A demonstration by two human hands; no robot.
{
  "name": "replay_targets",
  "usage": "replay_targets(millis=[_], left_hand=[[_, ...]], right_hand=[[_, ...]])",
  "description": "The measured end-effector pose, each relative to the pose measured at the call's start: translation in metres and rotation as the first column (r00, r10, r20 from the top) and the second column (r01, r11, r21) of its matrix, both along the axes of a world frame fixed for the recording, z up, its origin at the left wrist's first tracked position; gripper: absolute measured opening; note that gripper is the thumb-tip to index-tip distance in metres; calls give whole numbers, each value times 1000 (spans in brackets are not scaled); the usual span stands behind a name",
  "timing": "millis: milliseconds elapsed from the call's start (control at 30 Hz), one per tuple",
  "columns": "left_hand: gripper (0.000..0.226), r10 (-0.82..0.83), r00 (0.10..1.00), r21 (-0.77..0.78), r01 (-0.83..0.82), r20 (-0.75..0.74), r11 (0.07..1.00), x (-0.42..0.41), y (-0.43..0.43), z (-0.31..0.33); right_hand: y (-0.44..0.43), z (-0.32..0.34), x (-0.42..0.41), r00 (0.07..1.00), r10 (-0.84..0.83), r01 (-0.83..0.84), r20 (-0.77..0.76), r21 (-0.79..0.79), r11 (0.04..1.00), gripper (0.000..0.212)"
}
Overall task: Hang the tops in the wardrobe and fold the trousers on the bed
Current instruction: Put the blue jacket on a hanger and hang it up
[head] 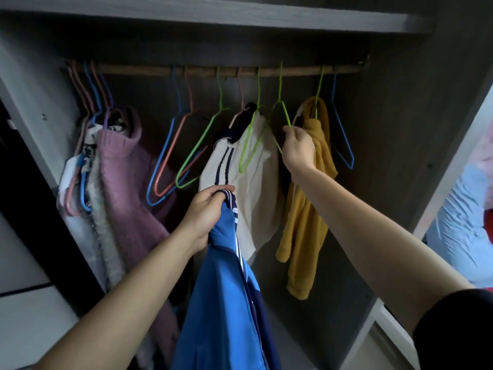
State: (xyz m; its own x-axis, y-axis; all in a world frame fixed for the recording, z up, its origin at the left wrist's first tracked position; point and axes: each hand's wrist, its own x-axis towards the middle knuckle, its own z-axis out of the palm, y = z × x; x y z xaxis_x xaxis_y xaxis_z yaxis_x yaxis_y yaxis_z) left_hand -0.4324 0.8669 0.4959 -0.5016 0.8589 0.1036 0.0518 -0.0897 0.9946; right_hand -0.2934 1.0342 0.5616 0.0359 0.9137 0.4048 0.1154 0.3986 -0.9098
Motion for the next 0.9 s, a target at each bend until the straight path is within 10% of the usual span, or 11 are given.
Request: replay_targets(millis=[367, 567, 900], left_hand=[[34, -54, 982, -71, 41, -181, 997, 51, 31, -10], [33, -36, 979, -58, 24, -199, 998, 64, 42, -14], [29, -7, 958, -117, -27, -288, 993, 64, 51, -39]], right_hand=[[19, 4, 63, 982, 66, -95, 174, 159, 983, 35], [23, 21, 69, 995, 95, -95, 3, 129, 987, 32], [-11, -139, 128, 951, 88, -66, 296, -86, 994, 18]])
